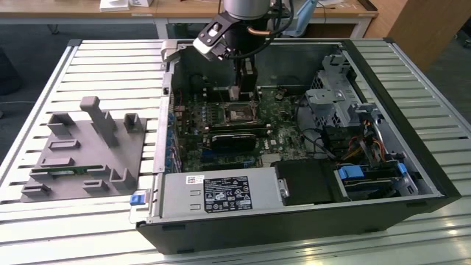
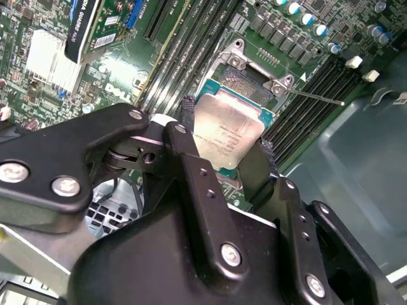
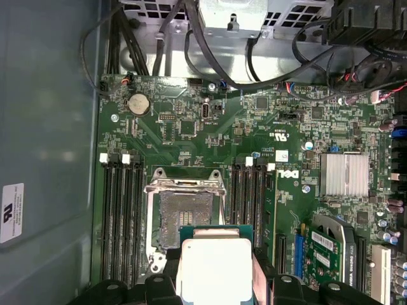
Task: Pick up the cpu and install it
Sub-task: 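Place the cpu into insertion slot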
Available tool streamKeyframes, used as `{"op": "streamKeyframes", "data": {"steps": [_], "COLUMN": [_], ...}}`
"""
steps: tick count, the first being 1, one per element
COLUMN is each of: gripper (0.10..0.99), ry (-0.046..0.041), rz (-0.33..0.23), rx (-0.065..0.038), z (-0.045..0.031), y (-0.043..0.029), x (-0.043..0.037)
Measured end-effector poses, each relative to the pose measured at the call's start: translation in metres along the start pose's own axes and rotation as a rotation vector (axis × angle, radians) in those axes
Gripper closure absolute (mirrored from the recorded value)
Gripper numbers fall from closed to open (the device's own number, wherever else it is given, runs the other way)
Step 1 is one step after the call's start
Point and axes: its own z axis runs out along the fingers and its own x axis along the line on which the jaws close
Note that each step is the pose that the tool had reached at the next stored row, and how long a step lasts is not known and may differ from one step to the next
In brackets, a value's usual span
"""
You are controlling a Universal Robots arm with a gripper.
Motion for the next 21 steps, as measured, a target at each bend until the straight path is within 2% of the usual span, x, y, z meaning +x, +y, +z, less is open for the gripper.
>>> {"op": "streamKeyframes", "data": {"steps": [7,15,21], "gripper": [0.561,0.561,0.561], "ry": [-0.0054,-0.0067,-0.0056], "rz": [0.007,0.039,-0.005], "rx": [0.000,0.002,-0.001], "z": [0.0043,0.0125,0.0170], "y": [-0.0001,-0.0007,-0.0008], "x": [0.0012,0.0022,0.0030]}}
